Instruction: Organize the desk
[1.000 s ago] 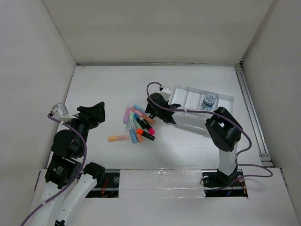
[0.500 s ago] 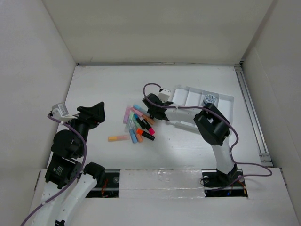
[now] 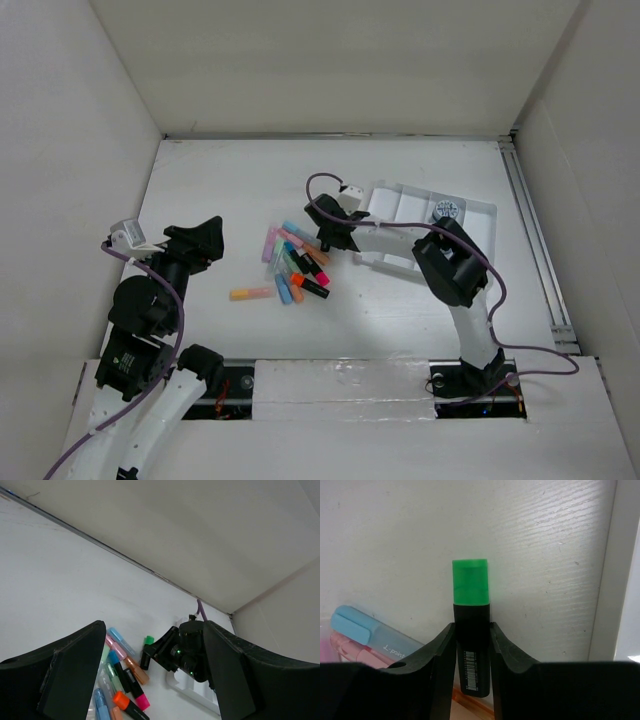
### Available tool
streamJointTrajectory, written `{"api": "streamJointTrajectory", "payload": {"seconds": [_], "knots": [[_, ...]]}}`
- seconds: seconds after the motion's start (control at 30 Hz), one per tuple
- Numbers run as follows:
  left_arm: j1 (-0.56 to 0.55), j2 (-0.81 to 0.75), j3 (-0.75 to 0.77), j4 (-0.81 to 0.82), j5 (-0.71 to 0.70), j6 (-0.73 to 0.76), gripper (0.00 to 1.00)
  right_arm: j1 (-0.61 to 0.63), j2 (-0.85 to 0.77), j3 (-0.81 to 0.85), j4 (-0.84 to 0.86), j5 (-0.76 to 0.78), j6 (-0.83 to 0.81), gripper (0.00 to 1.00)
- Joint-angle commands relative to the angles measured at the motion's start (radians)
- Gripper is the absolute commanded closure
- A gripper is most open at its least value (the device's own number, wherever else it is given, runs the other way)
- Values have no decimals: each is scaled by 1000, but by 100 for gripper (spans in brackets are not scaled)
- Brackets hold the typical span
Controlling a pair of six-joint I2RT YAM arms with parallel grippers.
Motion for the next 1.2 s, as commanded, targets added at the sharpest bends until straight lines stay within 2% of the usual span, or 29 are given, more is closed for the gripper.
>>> {"api": "streamJointTrajectory", "payload": {"seconds": [0.0,0.2,0.33,0.53,0.77,0.83,0.87,0.93,0.97,1.0,1.07,1.13,1.17], "knots": [[-3,-13,-2,44,6,16,26,-6,6,20,-21,-8,-24,87],[-3,-13,-2,46,6,16,26,-15,-89,-25,57,-11,-41,90],[-3,-10,-2,46,8,15,26,-38,-216,-91,135,-52,-44,90],[-3,-13,-2,46,11,14,26,-139,-375,-207,161,-69,-49,90],[-3,-9,-2,49,14,14,26,-294,-406,-324,172,-109,-67,89],[-3,-1,-2,49,17,14,26,-315,-391,-329,178,-129,-78,82],[-3,-1,-2,51,17,14,26,-315,-382,-326,180,-136,-84,71],[-3,1,-2,51,17,14,26,-329,-374,-320,177,-152,-93,57],[-3,4,-2,52,18,14,26,-329,-379,-321,180,-152,-96,43],[-3,4,-2,52,20,14,26,-320,-383,-321,184,-150,-98,38],[-3,5,-2,55,20,14,26,-290,-414,-329,193,-140,-103,34],[-3,5,-2,54,20,14,26,-251,-438,-347,210,-130,-113,35],[-3,5,-2,55,22,15,26,-228,-463,-356,227,-127,-127,46]]}}
